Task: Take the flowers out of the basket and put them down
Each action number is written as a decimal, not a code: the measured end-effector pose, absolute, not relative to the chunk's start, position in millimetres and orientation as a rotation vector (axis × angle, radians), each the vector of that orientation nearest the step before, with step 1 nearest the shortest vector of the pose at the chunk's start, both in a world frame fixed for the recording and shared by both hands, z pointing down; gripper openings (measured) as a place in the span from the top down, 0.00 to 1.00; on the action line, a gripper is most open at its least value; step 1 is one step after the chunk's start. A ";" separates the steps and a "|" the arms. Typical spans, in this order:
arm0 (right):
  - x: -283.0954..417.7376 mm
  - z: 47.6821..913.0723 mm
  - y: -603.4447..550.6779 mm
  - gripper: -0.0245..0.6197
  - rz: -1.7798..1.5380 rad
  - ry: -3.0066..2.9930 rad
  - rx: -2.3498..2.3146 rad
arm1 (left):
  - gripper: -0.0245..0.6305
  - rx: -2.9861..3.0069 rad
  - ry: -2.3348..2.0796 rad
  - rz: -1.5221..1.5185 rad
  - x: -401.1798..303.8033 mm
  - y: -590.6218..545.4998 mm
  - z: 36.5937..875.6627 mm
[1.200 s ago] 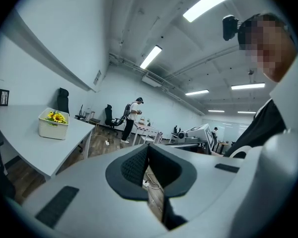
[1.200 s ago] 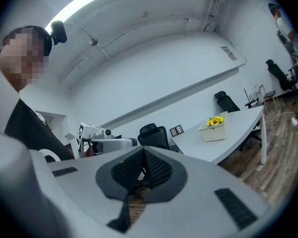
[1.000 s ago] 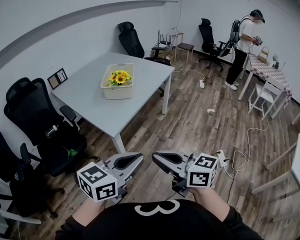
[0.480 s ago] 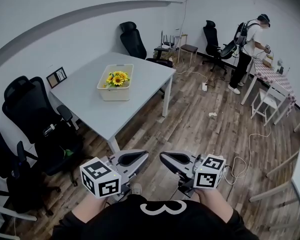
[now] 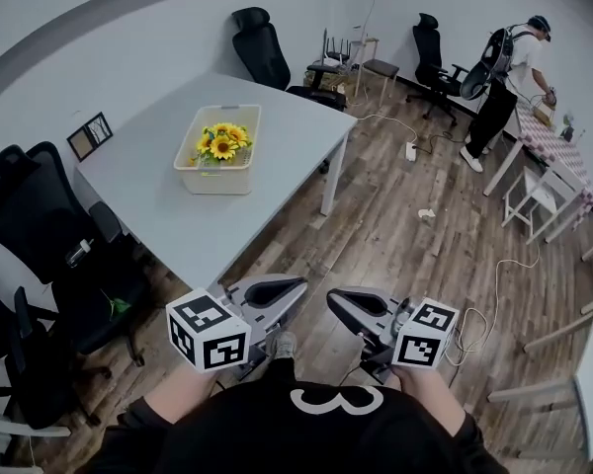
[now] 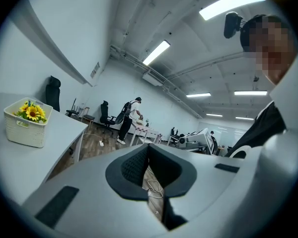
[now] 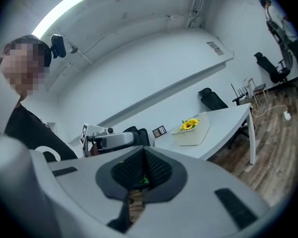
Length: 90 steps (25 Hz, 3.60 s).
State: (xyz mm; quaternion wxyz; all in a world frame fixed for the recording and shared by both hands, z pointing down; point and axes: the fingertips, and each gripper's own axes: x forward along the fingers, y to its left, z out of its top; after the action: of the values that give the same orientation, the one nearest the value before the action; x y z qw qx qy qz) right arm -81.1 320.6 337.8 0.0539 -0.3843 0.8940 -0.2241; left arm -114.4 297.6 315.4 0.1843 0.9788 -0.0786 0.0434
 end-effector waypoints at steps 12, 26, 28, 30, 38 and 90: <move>-50.2 346.9 78.8 0.95 -0.779 2.722 -1.107 | 0.94 2.740 -0.279 0.143 -84.7 60.8 325.9; -70.5 353.9 -28.2 0.95 -0.835 2.825 -0.850 | 0.94 2.795 -0.573 0.211 -117.2 -49.4 333.4; -64.7 352.2 -38.9 0.95 -0.835 2.846 -0.800 | 0.94 2.778 -0.626 0.209 -112.7 -58.0 334.0; -61.6 351.5 -51.7 0.95 -0.843 2.863 -0.745 | 0.94 2.764 -0.685 0.235 -112.2 -67.4 337.1; -63.8 346.6 -112.6 0.95 -0.888 2.949 -0.527 | 0.94 2.654 -0.970 0.358 -146.1 -131.7 358.3; -26.8 406.6 -288.8 0.95 -1.118 3.002 -0.343 | 0.49 2.404 -0.735 1.363 -172.6 -298.0 522.6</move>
State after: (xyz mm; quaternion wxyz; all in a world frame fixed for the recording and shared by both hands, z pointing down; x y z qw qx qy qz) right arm -26.8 -288.8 406.6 -0.0399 -0.1063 0.9310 -0.3468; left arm -172.6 -298.0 522.6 0.1404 0.8324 -0.2544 0.4719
